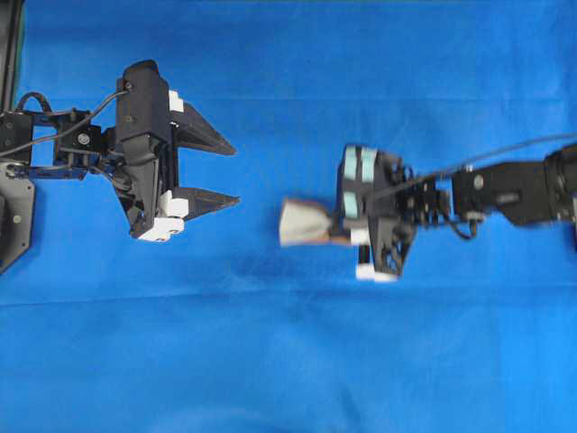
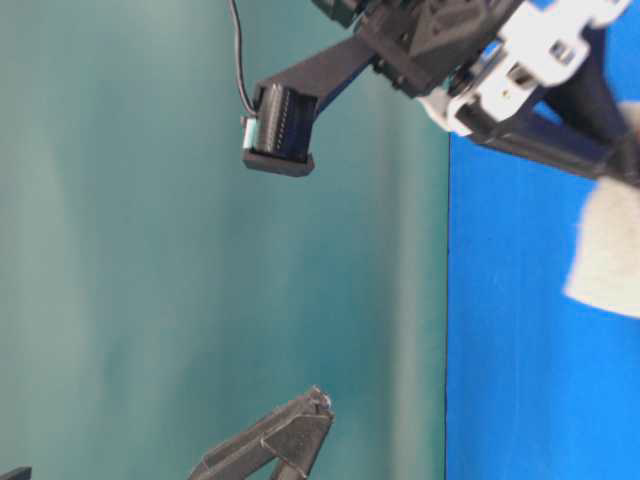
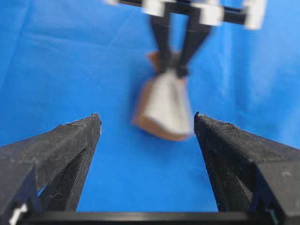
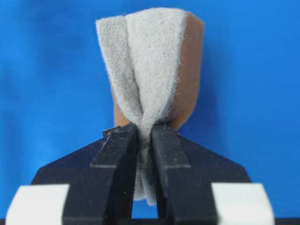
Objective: Hand over the sponge with the left arm and wipe it with the right arm.
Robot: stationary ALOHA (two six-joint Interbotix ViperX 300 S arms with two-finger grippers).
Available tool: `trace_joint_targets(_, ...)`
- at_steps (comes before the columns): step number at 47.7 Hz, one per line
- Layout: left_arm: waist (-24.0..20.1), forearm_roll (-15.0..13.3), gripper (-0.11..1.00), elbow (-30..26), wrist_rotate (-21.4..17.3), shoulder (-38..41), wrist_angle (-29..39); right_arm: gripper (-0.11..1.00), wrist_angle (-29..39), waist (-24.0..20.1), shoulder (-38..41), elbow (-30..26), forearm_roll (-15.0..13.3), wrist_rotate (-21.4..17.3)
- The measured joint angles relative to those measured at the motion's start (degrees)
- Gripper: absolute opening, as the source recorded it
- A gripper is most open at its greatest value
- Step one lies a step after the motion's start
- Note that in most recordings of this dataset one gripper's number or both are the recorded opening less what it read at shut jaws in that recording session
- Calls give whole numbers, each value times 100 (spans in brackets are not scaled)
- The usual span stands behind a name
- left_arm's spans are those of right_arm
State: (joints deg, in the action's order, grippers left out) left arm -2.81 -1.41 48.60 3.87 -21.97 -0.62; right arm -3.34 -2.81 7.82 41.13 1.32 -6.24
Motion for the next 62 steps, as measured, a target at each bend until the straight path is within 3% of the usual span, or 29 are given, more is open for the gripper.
trace_joint_targets(7,0,0,76,0,-9,0,0,14,-9,-413,-9,-26,0,-202)
trace_joint_targets(14,0,0,76,0,0,9,0,14,9,-396,-9,-35,-9,-193)
trace_joint_targets(20,0,0,76,-9,0,0,0,14,35,-167,-9,-26,-62,-149)
trace_joint_targets(38,0,0,76,-9,-9,0,0,14,53,1116,0,35,-606,-132)
trace_joint_targets(62,0,-9,76,0,0,0,0,14,-35,1187,0,35,-721,-123)
